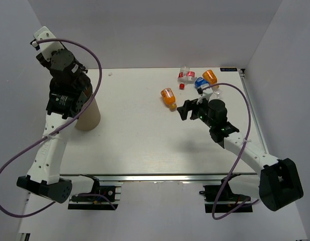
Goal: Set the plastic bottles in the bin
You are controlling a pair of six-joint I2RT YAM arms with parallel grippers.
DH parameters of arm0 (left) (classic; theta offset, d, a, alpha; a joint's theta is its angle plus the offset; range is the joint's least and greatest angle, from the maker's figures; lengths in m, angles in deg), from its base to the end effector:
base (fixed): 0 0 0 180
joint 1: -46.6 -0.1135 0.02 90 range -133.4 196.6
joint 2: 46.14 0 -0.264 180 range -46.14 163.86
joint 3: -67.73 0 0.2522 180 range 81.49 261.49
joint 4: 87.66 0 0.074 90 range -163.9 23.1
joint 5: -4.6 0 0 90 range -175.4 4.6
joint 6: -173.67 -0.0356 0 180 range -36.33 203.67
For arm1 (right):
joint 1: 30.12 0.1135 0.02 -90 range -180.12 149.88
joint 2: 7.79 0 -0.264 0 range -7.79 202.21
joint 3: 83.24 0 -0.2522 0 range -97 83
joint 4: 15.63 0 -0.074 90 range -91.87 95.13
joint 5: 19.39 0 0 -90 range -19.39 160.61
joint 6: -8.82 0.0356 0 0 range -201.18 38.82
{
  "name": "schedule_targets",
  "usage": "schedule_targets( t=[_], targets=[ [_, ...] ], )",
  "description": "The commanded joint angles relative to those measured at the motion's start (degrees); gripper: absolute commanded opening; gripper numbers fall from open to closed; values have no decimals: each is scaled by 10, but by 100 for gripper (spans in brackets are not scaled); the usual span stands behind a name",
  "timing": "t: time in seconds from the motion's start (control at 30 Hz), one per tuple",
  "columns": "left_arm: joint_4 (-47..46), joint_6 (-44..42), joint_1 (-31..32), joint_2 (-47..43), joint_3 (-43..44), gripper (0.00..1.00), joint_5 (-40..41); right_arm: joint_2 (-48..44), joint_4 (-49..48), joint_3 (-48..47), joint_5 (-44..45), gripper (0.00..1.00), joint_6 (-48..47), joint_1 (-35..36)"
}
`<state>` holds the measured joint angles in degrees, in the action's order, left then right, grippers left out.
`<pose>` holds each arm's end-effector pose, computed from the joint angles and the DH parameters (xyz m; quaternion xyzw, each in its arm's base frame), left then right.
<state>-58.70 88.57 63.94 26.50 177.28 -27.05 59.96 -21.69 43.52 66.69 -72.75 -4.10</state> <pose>0.2330 -0.0410 0.5298 -0.3035 0.6096 0.1869 0.7081 0.2438 0.1217 0.2786 -0.1378 0.7445 0.2180 0.6158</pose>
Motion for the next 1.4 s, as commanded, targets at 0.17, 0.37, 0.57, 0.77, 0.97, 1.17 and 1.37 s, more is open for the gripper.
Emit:
schedule_targets(
  t=[0.17,0.37,0.57,0.77,0.97,1.17,1.37],
  targets=[
    [154,54,-40,66,51,0,122,41,-6,-16,14,89,46,-25],
    [203,172,-78,49,-35,10,39,61,29,-34,37,89,52,-39],
    [238,168,-87,108,18,98,-4,29,35,-10,65,90,55,-59],
    [190,119,-86,125,116,98,-145,-14,46,17,74,89,76,-98],
    [159,67,30,190,176,98,-220,-51,74,31,73,89,99,-160],
    [123,107,91,266,119,98,-372,-60,103,36,63,89,109,-209],
    [72,186,144,374,113,98,-393,-74,111,50,59,89,102,-225]
  ],
)
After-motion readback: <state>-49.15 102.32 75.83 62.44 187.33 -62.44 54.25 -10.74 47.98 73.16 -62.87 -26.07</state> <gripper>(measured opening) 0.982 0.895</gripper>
